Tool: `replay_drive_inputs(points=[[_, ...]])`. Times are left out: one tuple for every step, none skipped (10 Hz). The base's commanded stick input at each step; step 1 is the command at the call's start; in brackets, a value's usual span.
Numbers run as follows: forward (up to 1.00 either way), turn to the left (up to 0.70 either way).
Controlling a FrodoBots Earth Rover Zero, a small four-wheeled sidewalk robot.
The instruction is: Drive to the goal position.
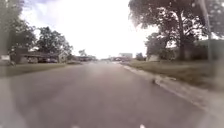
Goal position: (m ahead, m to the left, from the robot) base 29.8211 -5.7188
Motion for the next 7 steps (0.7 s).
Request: replay_drive_inputs(points=[[1.00,0.00],[1.00,0.00],[1.00,0.00],[1.00,0.00],[1.00,0.00],[1.00,0.00],[1.00,0.00]])
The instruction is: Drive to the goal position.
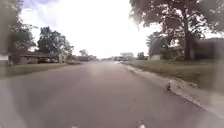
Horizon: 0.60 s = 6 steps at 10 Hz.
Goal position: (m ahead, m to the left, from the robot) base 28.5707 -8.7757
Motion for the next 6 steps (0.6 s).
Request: replay_drive_inputs(points=[[1.00,0.00],[1.00,0.00],[1.00,0.00],[1.00,0.00],[1.00,0.00],[1.00,0.00]])
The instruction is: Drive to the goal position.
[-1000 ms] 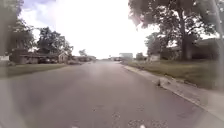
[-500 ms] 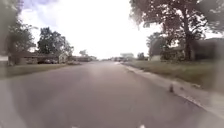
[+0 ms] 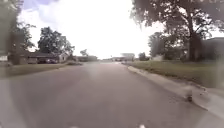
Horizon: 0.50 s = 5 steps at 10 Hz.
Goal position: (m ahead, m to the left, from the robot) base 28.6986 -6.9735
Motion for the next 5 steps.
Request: replay_drive_inputs(points=[[1.00,0.00],[1.00,0.00],[1.00,0.00],[1.00,0.00],[1.00,0.00]])
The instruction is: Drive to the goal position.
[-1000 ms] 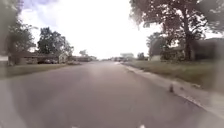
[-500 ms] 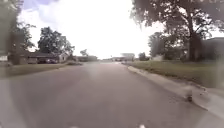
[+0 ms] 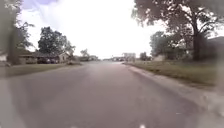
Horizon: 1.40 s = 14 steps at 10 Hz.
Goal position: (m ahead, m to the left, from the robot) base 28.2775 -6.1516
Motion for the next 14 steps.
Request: replay_drive_inputs(points=[[1.00,0.00],[1.00,0.00],[1.00,0.00],[1.00,0.00],[1.00,0.00],[1.00,0.00],[1.00,0.00],[1.00,0.00],[1.00,0.00],[1.00,0.00],[1.00,0.00],[1.00,0.00],[1.00,0.00],[1.00,0.00]])
